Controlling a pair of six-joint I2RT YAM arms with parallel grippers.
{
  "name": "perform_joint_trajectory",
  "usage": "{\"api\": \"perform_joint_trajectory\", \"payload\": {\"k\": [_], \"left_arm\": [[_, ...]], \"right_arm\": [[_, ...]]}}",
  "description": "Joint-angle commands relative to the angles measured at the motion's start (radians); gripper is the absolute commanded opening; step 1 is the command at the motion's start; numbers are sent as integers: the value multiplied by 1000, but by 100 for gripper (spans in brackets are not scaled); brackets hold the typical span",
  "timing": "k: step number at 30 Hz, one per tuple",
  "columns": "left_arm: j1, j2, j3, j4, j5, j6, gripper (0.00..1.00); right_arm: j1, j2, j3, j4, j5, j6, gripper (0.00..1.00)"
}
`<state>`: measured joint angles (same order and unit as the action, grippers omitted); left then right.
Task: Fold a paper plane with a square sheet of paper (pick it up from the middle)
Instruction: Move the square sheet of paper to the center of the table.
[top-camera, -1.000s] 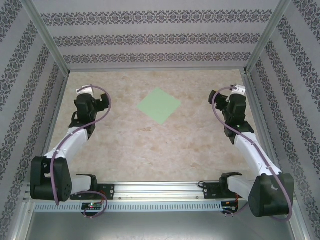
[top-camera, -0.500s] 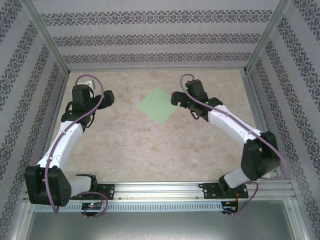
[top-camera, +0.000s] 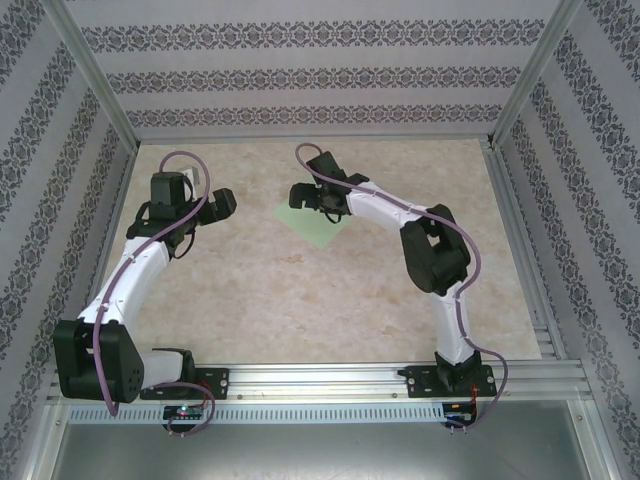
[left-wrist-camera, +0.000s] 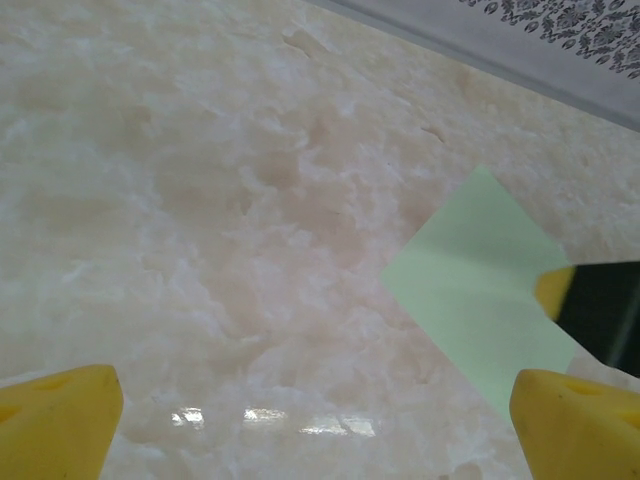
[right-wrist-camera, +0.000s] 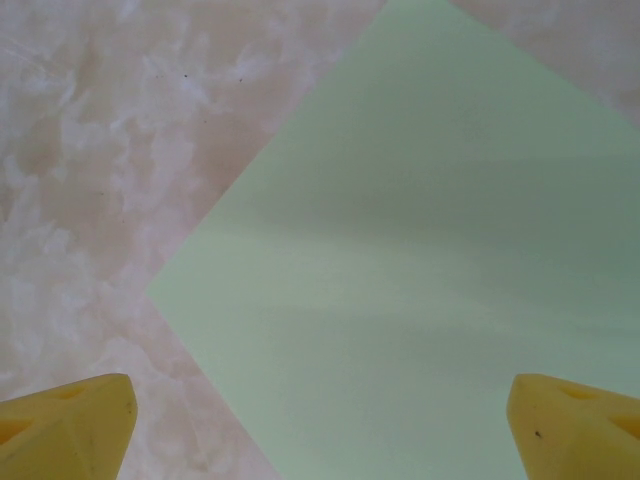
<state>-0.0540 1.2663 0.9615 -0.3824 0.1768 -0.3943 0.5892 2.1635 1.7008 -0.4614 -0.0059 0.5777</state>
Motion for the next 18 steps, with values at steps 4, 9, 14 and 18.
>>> {"api": "perform_joint_trajectory", "payload": {"k": [4, 9, 14, 18], "left_arm": [[-9, 9, 22, 10, 20, -21, 100], [-9, 15, 18, 8, 24, -25, 100], [-10, 24, 23, 8, 36, -28, 100], [-10, 29, 21, 8, 48, -33, 100]], "right_arm": [[8, 153, 193, -29, -56, 27, 95], [7, 250, 303, -68, -62, 27, 96], [5, 313, 368, -101, -76, 26, 96], [4, 338, 387, -118, -85, 32, 96]]}}
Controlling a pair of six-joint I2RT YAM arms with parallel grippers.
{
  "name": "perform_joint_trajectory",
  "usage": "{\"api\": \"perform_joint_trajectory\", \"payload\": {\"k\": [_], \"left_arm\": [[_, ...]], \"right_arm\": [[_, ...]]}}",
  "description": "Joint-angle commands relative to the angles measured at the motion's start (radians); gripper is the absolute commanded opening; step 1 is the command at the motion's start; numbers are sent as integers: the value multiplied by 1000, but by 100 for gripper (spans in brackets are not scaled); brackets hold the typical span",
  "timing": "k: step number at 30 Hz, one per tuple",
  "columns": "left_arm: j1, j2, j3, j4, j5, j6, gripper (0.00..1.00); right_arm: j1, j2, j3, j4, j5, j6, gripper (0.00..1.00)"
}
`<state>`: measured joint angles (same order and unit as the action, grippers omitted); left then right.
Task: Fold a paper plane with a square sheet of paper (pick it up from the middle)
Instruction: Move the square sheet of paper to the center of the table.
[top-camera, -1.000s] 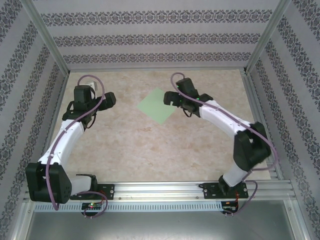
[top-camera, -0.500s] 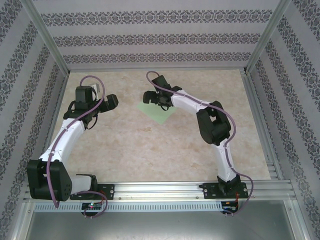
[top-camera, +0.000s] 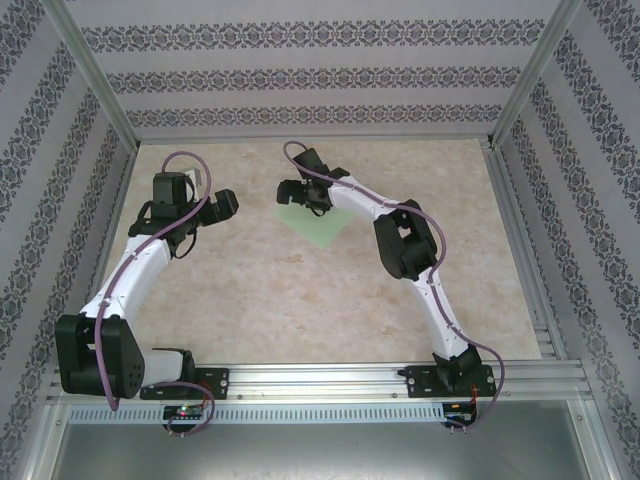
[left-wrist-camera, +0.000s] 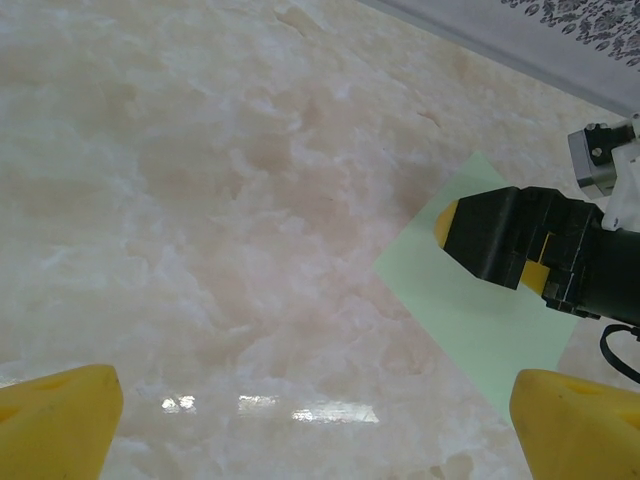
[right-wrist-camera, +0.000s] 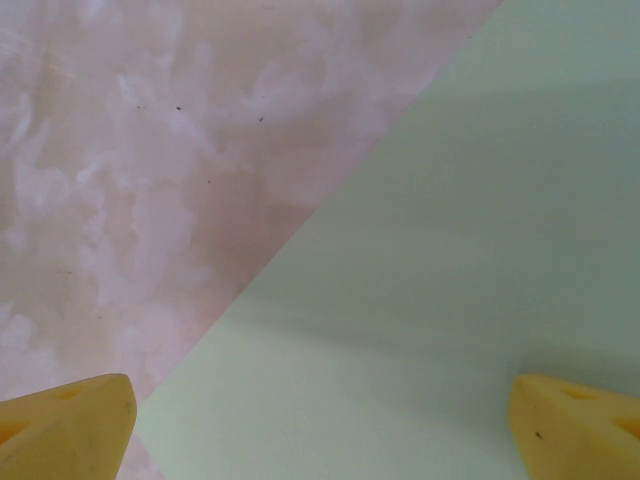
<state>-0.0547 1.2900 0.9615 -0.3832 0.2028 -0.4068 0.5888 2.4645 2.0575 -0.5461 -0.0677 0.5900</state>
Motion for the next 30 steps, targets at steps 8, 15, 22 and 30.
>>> {"api": "perform_joint_trajectory", "payload": {"k": [8, 15, 22, 30], "left_arm": [[-16, 20, 27, -6, 32, -21, 100], [-17, 20, 26, -22, 34, -18, 100], [-19, 20, 35, -36, 40, -25, 100], [-29, 29, 32, -52, 43, -30, 100]], "right_arm": [[5, 54, 25, -86, -28, 19, 96], [13, 11, 0, -225, 21, 27, 95], [19, -185, -305, -208, 42, 75, 96], [1, -546, -788, -143, 206, 111, 95]]}}
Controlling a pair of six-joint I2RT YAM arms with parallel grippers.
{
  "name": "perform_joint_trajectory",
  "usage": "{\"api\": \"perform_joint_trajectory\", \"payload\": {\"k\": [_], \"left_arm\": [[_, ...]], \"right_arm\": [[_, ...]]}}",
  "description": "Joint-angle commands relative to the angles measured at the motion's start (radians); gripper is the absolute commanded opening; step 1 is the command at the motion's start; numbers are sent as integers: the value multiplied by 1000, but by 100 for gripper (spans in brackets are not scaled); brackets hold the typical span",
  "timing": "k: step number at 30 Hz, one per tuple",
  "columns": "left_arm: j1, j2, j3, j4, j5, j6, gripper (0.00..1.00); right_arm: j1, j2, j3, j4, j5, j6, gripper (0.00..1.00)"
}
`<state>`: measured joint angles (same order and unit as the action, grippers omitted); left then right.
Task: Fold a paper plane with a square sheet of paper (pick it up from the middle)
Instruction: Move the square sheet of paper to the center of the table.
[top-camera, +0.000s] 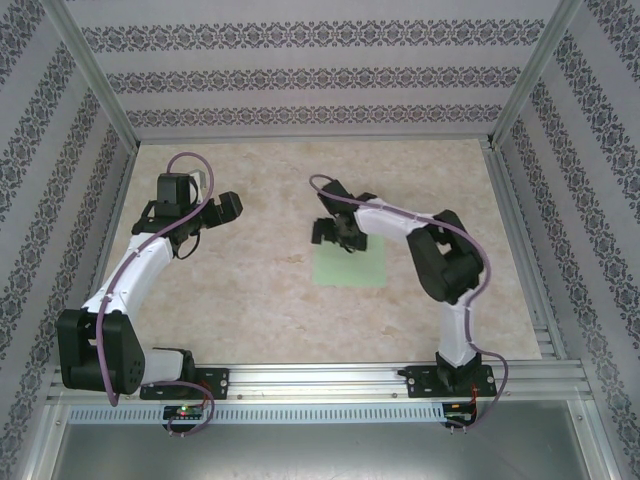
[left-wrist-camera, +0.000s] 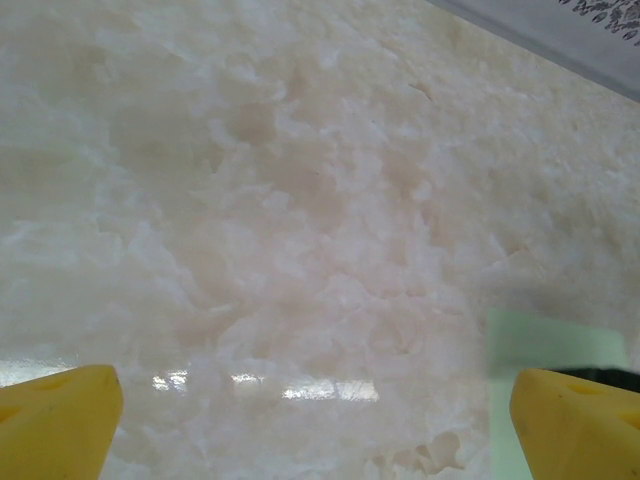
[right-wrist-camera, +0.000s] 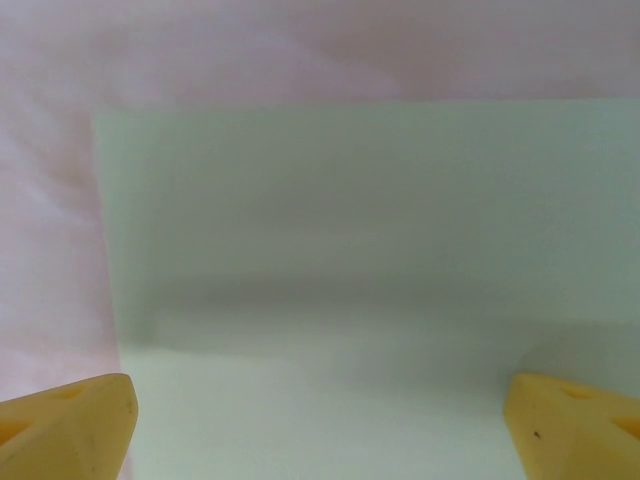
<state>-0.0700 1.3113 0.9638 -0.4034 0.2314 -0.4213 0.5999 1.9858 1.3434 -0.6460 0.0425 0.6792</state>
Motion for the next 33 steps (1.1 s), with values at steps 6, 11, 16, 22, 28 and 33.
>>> {"api": "perform_joint_trajectory", "payload": {"k": [6, 11, 16, 22, 28, 33], "left_arm": [[-22, 26, 45, -54, 11, -19, 100], [-22, 27, 47, -75, 3, -12, 100], [-22, 33, 55, -86, 5, -7, 100], [-22, 28, 54, -90, 0, 2, 100], [-22, 33, 53, -89, -4, 2, 100], [-23, 39, 52, -91, -3, 0, 100]], "right_arm": [[6, -185, -8, -157, 141, -87, 98], [9, -180, -41, -178, 128, -4, 98], [25, -88, 34, -184, 100, 20, 98], [32, -32, 79, -200, 96, 45, 98], [33, 14, 100, -205, 76, 53, 98], [32, 27, 85, -206, 78, 48, 98]]}}
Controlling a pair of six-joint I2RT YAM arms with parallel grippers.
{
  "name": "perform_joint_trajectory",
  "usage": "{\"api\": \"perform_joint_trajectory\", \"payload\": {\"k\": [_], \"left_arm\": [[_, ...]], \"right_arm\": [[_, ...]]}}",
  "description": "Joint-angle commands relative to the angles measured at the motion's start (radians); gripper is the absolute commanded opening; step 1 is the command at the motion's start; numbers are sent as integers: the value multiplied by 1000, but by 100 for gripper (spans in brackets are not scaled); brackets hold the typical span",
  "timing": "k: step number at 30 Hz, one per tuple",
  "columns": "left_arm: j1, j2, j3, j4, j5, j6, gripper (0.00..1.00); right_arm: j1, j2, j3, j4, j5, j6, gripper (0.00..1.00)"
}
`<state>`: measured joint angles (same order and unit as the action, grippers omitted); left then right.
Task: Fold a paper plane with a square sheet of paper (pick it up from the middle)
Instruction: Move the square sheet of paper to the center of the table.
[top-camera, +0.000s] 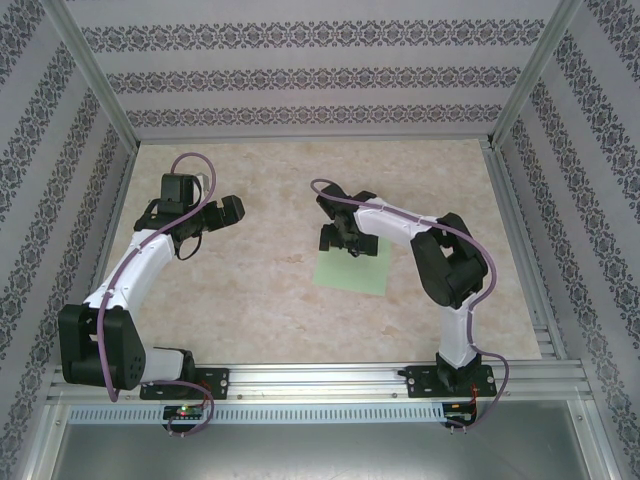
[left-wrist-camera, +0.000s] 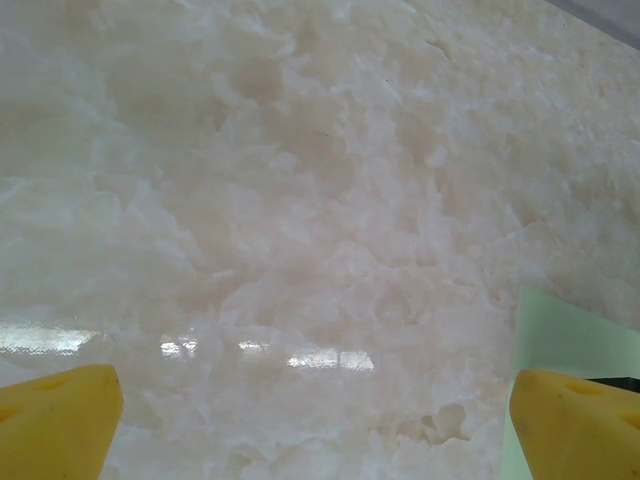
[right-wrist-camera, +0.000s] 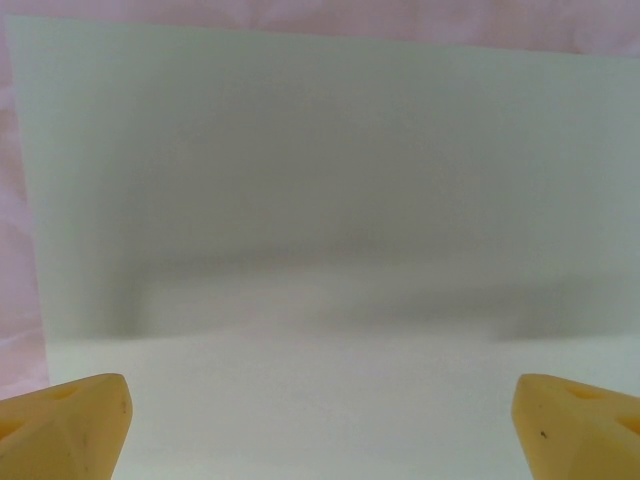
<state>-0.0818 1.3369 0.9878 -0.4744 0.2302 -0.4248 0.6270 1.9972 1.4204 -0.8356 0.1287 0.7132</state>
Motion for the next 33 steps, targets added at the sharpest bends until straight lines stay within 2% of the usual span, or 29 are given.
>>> {"api": "perform_joint_trajectory", "payload": {"k": [1, 12, 16, 22, 29, 33], "left_arm": [[-10, 15, 28, -20, -2, 4, 100], [-10, 31, 34, -24, 0, 4, 100], [-10, 39, 40, -29, 3, 6, 100], [-10, 41, 38, -24, 8, 2, 100], [-10, 49, 44, -25, 14, -6, 100], [-10, 44, 38, -30, 15, -5, 100]], "right_arm": [[4, 18, 1, -13, -13, 12, 98], [8, 44, -121, 57, -113, -26, 98], [45, 34, -180, 36, -132, -127, 97], [85, -60, -320, 16, -166, -248, 97], [81, -123, -171, -50, -82, -182, 98], [61, -140, -157, -47, -44, -127, 98]]}}
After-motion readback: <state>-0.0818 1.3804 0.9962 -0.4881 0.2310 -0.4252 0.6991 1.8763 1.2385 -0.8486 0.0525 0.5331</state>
